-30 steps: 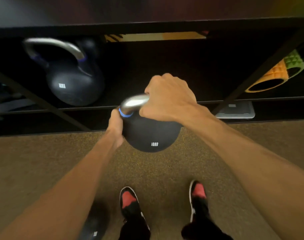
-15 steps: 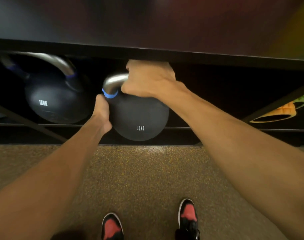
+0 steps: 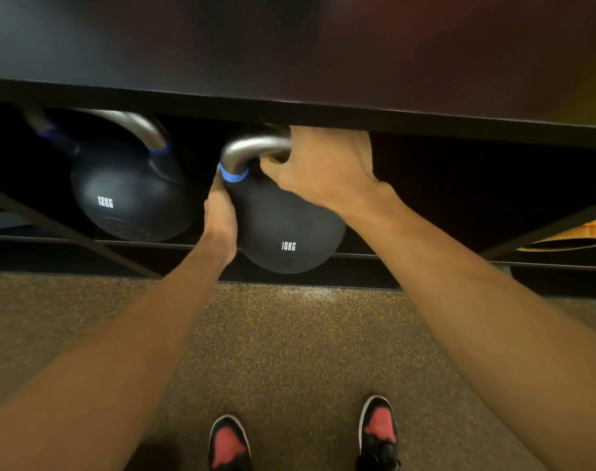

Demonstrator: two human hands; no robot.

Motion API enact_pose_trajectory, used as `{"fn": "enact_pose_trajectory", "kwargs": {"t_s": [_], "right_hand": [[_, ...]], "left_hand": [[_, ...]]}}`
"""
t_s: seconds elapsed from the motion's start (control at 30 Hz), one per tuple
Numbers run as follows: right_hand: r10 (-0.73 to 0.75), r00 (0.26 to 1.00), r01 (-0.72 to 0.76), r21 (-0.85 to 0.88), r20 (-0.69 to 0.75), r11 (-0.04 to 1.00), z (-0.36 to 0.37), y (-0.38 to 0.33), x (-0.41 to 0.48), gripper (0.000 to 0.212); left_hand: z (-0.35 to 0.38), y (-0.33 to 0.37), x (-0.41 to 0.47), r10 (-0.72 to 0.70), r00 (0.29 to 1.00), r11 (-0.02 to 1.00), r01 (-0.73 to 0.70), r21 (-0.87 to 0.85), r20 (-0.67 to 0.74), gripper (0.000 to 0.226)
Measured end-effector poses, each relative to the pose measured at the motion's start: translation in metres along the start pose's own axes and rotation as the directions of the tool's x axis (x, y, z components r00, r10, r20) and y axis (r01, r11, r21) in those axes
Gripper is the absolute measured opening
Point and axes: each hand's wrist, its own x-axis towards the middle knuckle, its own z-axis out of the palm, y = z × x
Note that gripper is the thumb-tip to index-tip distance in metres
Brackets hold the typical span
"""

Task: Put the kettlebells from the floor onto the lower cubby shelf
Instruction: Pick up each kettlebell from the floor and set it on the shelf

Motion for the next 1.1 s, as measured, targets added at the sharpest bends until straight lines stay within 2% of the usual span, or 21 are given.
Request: {"fn": "enact_pose_trajectory", "kwargs": {"t_s": [0.07,0.13,0.17,0.23,0.3,0.4,0.47,0.6,0.8,0.9,1.0,1.1], "right_hand": [[0.097,0.973,-0.086,0.063,-0.211,0.994,0.008,0.009,-0.011,0.054],[0.261,0.903,-0.213,0.173,-0.34,0.962,0.018,0.018,-0.027,0.077],[0.363,0.88,-0.283,0.276,-0.306,0.919,0.024,0.021,-0.037,0.09],[0.527,0.84,-0.407,0.492,-0.13,0.769,0.036,0.025,-0.059,0.112],[0.606,0.794,-0.505,0.595,0.038,0.625,0.052,0.026,-0.083,0.124],[0.61,0.774,-0.545,0.667,0.168,0.507,0.074,0.019,-0.112,0.117],[0.615,0.765,-0.528,0.73,0.189,0.433,0.084,0.014,-0.12,0.111],[0.619,0.761,-0.492,0.795,0.196,0.354,0.097,0.013,-0.118,0.116],[0.583,0.796,-0.436,0.822,0.163,0.366,0.111,0.024,-0.098,0.115],[0.582,0.8,-0.423,0.824,0.144,0.377,0.119,0.03,-0.076,0.114],[0.587,0.797,-0.422,0.825,0.141,0.376,0.131,0.04,-0.05,0.112],[0.598,0.788,-0.436,0.82,0.149,0.37,0.143,0.05,-0.022,0.115]], "left_hand": [[-0.001,-0.011,0.001,0.078,0.996,0.997,-0.078,0.003,-0.051,0.072],[0.004,-0.016,-0.013,0.17,0.979,0.985,-0.166,0.043,-0.112,0.062],[0.007,-0.018,-0.021,0.206,0.968,0.978,-0.2,0.056,-0.142,0.059],[0.011,-0.026,-0.031,0.29,0.943,0.957,-0.281,0.076,-0.164,0.056],[0.013,-0.039,-0.036,0.401,0.91,0.915,-0.392,0.1,-0.106,0.058],[0.012,-0.054,-0.033,0.486,0.874,0.857,-0.474,0.203,-0.009,0.077],[0.012,-0.059,-0.028,0.504,0.863,0.843,-0.487,0.228,-0.021,0.079],[0.013,-0.061,-0.022,0.535,0.843,0.827,-0.509,0.239,-0.058,0.077],[0.018,-0.048,-0.002,0.553,0.829,0.809,-0.51,0.293,-0.081,0.081],[0.025,-0.033,0.018,0.519,0.851,0.818,-0.469,0.334,-0.076,0.082],[0.033,-0.017,0.044,0.472,0.879,0.849,-0.432,0.303,-0.07,0.075],[0.04,0.001,0.073,0.412,0.908,0.879,-0.374,0.297,-0.076,0.079]]}}
